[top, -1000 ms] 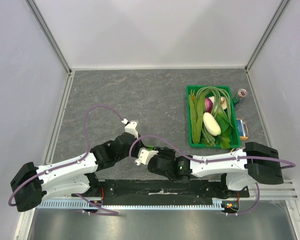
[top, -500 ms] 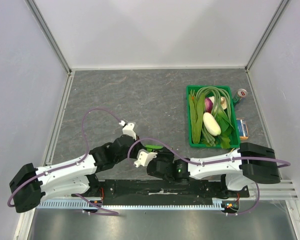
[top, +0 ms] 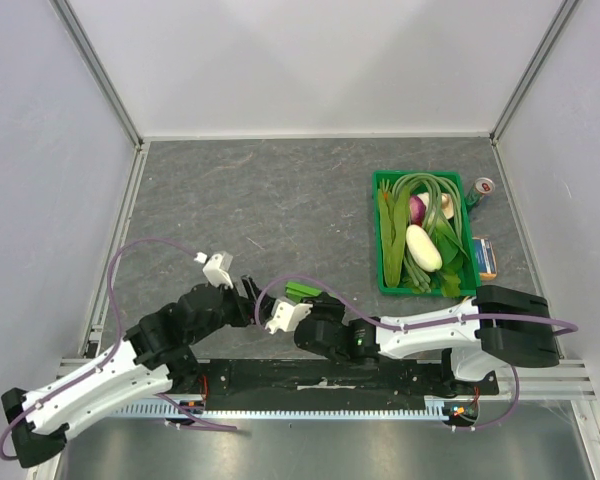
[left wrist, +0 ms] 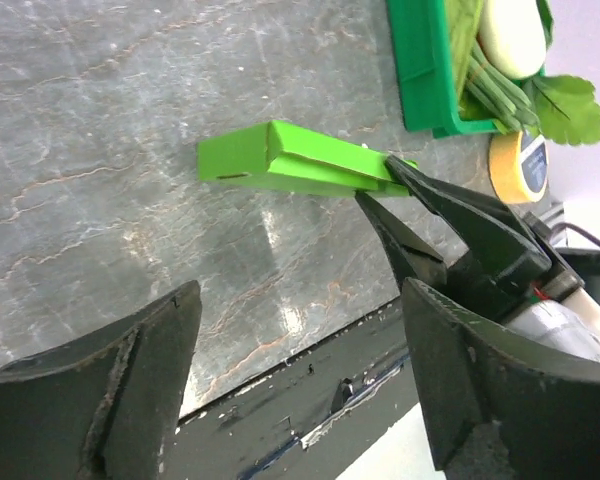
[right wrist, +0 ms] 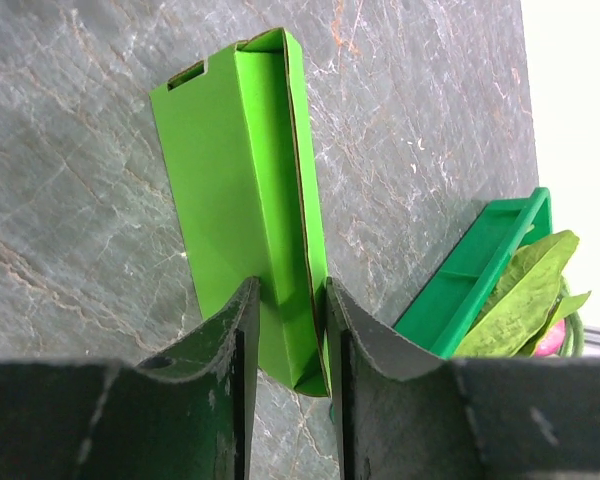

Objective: Fold the paper box

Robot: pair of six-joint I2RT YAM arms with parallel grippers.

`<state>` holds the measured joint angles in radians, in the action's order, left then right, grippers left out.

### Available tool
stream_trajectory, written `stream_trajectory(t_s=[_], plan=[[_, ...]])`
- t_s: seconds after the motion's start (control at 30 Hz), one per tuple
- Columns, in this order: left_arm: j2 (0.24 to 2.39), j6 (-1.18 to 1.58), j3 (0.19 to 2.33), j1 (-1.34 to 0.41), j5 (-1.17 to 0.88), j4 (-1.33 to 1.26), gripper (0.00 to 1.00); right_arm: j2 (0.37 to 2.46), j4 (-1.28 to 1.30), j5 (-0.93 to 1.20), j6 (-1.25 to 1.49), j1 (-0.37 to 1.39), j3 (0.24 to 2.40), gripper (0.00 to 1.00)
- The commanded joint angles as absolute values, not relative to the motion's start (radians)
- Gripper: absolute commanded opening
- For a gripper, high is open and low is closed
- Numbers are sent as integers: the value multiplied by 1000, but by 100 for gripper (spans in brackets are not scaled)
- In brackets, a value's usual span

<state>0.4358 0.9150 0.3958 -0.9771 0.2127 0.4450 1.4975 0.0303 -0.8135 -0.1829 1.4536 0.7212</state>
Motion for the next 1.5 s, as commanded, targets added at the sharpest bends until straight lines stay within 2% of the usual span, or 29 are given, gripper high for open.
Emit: stream_trajectory(t_s=[0.0, 0.03, 0.07, 0.17, 0.33, 0.43, 0.53, 0.73, 0.87, 1.1, 1.3, 1.47], plan=[[564, 937, 498, -823, 54, 369, 89, 1519, 5, -753, -178, 1453, 701, 27], [610, 928, 514, -769, -6, 353, 90, 1519, 8, -752, -178, 1453, 701, 27], [694, 917, 532, -655, -156, 338, 89, 1520, 8, -750, -179, 1453, 701, 27], [750, 920, 485, -501, -366, 180, 89, 1520, 11, -738, -181, 1451, 701, 26], [854, 937, 433, -433, -481, -35, 86, 1523, 9, -727, -183, 1448, 704, 26], [922, 986, 364, -431, -561, -185, 77, 1516, 8, -719, -181, 1442, 703, 26], [959, 993, 342, -431, -566, -204, 72, 1505, 8, -704, -179, 1433, 701, 26], [1028, 1025, 315, -431, -571, -256, 74, 1477, 8, -689, -176, 1419, 695, 26], [1052, 1012, 313, -431, -543, -272, 72, 1477, 8, -681, -178, 1414, 696, 25], [1101, 1012, 279, -430, -534, -334, 54, 1488, 9, -680, -186, 1413, 704, 25], [1158, 983, 226, -430, -476, -370, 53, 1483, 8, -675, -186, 1413, 701, 25], [1216, 968, 196, -431, -480, -428, 45, 1480, 8, -676, -181, 1413, 701, 25]])
